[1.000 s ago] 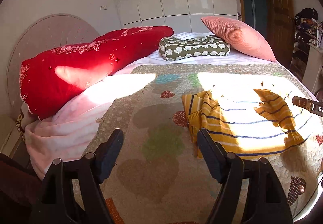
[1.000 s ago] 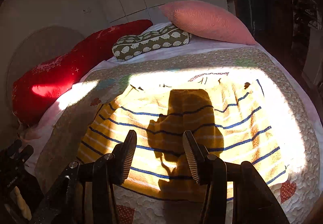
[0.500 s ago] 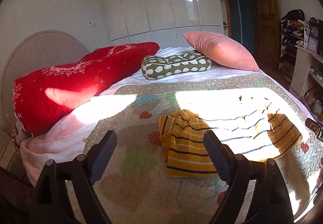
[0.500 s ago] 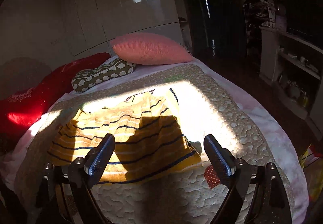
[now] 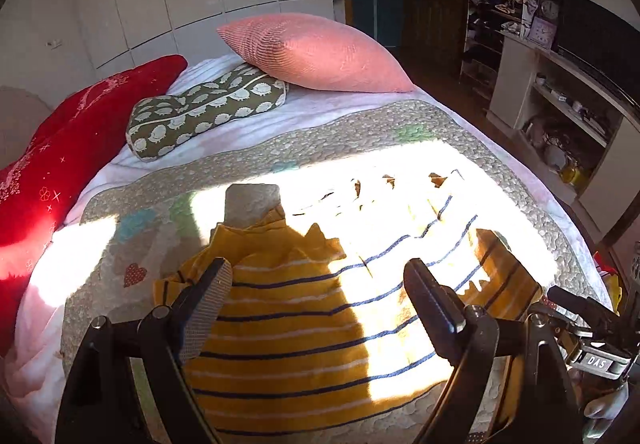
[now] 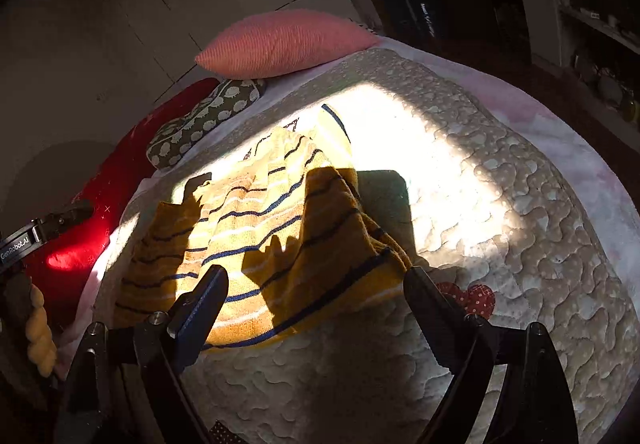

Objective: Fold small clothes

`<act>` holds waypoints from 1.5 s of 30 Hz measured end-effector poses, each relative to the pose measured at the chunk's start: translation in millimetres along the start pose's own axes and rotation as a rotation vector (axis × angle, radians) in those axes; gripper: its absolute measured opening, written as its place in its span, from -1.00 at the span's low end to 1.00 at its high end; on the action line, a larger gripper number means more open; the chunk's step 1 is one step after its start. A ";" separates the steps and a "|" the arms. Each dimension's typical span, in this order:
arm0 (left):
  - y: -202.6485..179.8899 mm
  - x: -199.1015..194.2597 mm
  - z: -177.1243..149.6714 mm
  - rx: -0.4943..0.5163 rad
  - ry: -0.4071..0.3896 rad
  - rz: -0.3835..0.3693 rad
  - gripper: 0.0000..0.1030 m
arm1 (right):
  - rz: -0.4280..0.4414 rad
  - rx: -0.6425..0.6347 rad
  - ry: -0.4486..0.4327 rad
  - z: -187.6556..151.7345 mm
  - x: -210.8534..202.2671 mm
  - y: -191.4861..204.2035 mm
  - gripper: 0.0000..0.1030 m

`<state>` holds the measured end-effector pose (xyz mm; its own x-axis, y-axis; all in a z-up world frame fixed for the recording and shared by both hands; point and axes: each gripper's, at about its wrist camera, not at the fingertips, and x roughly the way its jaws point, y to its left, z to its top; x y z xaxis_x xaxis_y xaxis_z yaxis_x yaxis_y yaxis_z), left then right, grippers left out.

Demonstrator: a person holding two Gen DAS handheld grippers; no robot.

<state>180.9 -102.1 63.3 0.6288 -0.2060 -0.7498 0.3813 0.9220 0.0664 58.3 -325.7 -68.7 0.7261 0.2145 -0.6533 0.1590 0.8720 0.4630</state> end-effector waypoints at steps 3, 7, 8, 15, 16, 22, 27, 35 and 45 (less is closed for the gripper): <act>-33.5 54.8 39.5 0.073 0.065 -0.063 0.69 | -0.057 0.009 0.002 2.8 12.8 -3.7 0.79; -76.4 121.9 79.2 0.115 0.158 -0.175 0.69 | -0.066 0.038 -0.001 4.7 26.1 -11.3 0.79; -85.2 135.9 86.2 0.109 0.169 -0.203 0.69 | -0.054 0.054 0.004 4.2 30.1 -13.4 0.79; -149.1 215.3 105.4 0.206 0.275 -0.293 0.69 | -0.037 0.093 0.007 5.4 45.4 -19.3 0.79; -156.2 221.5 103.7 0.232 0.281 -0.288 0.69 | -0.034 0.093 0.008 6.7 46.1 -19.6 0.79; -179.9 232.7 86.6 0.349 0.345 -0.202 -0.77 | 0.000 0.086 0.014 13.8 52.3 -19.6 -0.36; -141.9 195.1 95.8 0.245 0.265 -0.243 -0.84 | 0.059 0.065 0.005 19.6 41.3 -9.7 -0.66; 10.8 108.1 100.3 -0.065 0.115 -0.326 -0.85 | 0.185 -0.146 0.023 34.1 28.3 99.5 -0.72; 214.4 65.2 12.9 -0.380 0.065 -0.194 -0.86 | 0.303 -0.413 0.253 -27.8 104.8 266.2 -0.75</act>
<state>312.3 77.9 37.2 0.5211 -0.3774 -0.7655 0.2036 0.9260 -0.3179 158.1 -58.9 -30.5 0.5078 0.5365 -0.6740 -0.3430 0.8436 0.4131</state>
